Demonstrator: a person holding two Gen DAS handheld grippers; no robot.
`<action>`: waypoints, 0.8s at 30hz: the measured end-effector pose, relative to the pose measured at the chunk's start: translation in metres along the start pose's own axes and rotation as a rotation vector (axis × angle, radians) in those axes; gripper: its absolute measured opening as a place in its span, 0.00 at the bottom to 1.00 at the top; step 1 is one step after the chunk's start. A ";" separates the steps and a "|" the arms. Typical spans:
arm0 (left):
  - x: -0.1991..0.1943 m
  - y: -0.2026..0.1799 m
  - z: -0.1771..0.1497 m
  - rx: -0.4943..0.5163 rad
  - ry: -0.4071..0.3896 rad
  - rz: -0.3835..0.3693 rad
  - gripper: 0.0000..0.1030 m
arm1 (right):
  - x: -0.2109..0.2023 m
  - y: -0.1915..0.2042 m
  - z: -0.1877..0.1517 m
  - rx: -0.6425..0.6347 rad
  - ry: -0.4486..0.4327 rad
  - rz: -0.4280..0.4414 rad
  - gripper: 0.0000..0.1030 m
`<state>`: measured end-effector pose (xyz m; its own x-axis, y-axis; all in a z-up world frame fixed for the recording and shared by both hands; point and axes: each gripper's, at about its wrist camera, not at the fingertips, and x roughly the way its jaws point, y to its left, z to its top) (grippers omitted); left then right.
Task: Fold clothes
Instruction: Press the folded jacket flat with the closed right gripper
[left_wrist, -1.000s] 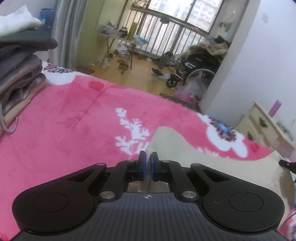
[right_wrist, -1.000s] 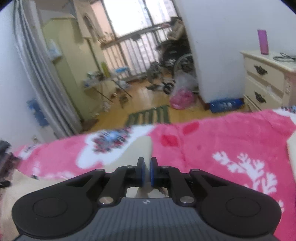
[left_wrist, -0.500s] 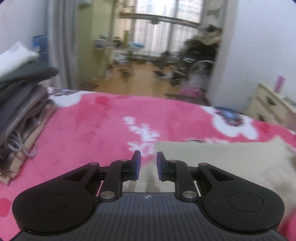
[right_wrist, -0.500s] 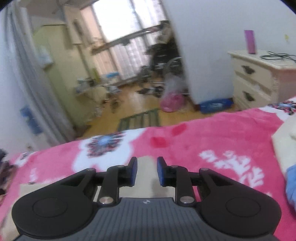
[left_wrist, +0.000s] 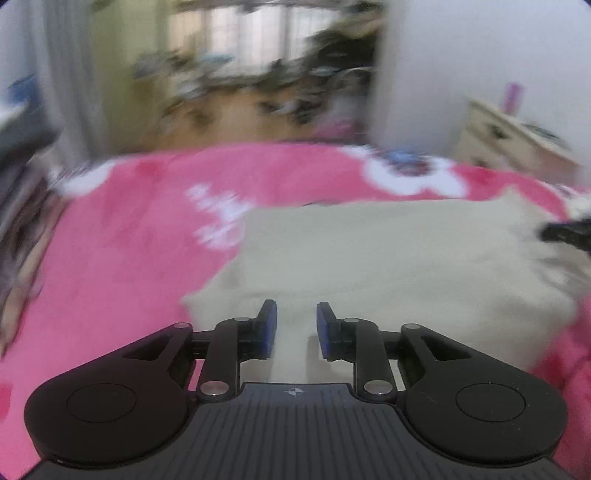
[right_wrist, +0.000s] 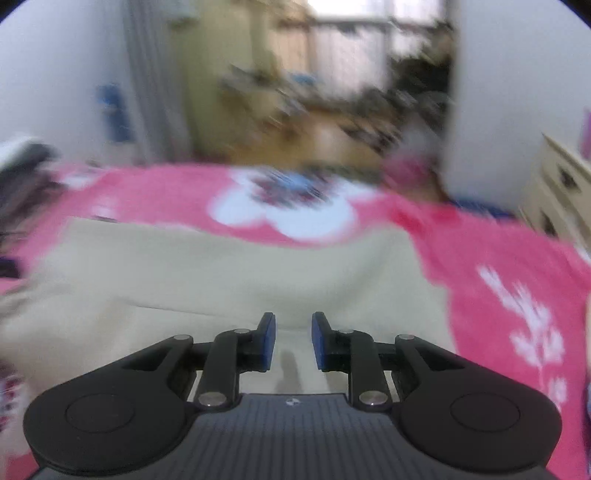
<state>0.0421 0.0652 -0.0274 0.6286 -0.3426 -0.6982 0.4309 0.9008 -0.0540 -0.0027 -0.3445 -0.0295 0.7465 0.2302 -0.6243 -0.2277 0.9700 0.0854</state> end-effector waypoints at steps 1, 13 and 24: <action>0.002 -0.007 -0.002 0.033 0.009 -0.024 0.24 | -0.005 0.013 -0.005 -0.044 -0.012 0.044 0.25; 0.049 -0.010 -0.028 0.033 0.146 0.079 0.31 | -0.006 0.075 -0.024 -0.234 0.116 0.091 0.13; 0.048 -0.006 -0.026 -0.017 0.137 0.080 0.33 | -0.008 0.112 -0.028 -0.301 0.165 0.148 0.05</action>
<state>0.0528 0.0499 -0.0789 0.5657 -0.2310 -0.7916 0.3716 0.9284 -0.0053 -0.0515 -0.2398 -0.0369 0.5863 0.3265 -0.7414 -0.5175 0.8551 -0.0327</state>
